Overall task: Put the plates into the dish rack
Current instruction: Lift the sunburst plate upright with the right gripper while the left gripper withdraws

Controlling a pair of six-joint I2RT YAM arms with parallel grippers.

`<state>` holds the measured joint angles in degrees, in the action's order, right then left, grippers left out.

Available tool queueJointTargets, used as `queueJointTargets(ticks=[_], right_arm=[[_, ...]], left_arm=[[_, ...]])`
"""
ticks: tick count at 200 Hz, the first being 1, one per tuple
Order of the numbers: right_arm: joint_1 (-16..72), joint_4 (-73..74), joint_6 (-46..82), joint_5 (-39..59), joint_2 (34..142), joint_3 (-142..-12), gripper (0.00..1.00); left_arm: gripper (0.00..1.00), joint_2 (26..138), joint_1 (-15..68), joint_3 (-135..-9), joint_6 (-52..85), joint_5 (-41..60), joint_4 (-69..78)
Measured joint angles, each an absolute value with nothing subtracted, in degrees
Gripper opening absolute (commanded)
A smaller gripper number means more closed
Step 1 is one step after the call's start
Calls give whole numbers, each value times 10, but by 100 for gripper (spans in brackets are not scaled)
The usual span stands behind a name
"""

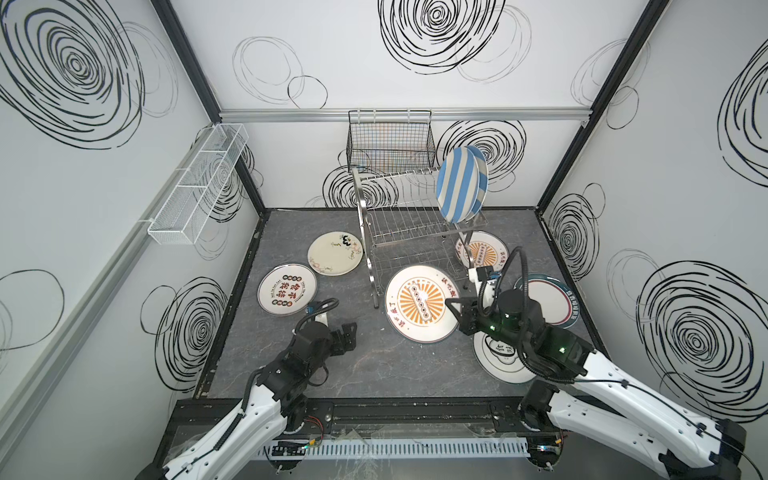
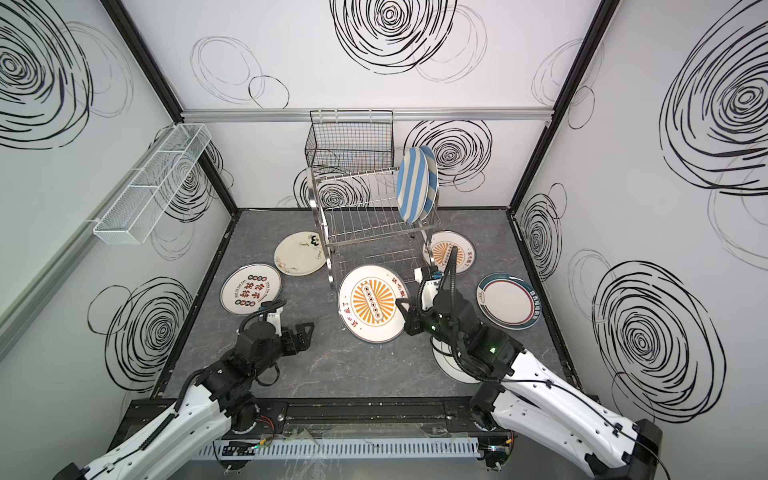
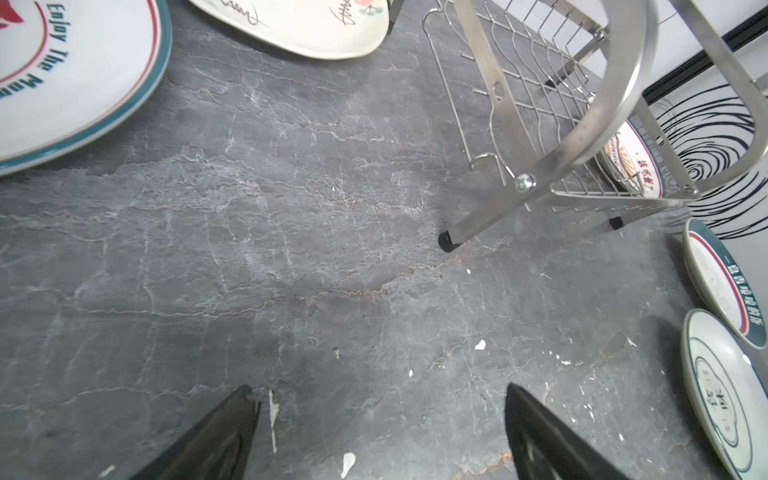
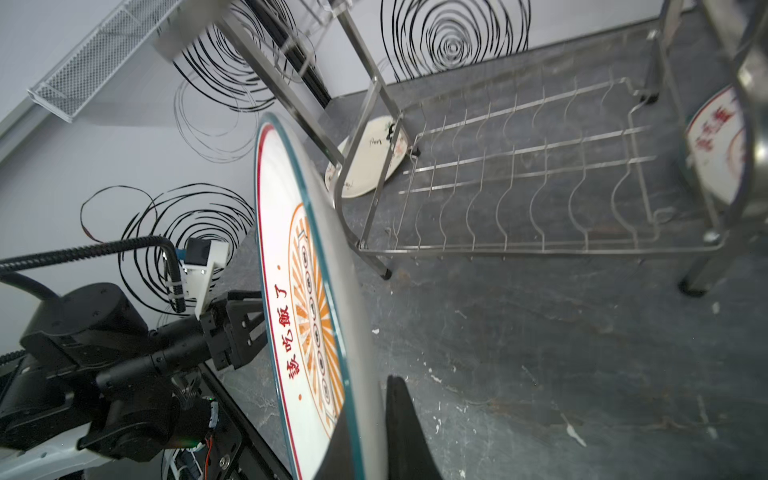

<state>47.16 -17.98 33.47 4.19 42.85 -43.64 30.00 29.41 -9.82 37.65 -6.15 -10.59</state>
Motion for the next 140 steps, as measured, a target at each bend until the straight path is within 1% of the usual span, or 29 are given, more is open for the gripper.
queueJointTargets(ticks=[37,77,106,140], right_arm=[[469,-248,265,34,463,-599,0],[464,-288,203,-7,546,-768,0],[458,-315,161,-75,629,-894,0],[457,-329,98,-179,733,-1041,0]], left_arm=[[96,295,291,-97,374,-60,-102],[96,327,284,-97,369,-51,-94],[96,328,284,-96,368,-49,-92],[96,310,284,-92,368,-45,-90]])
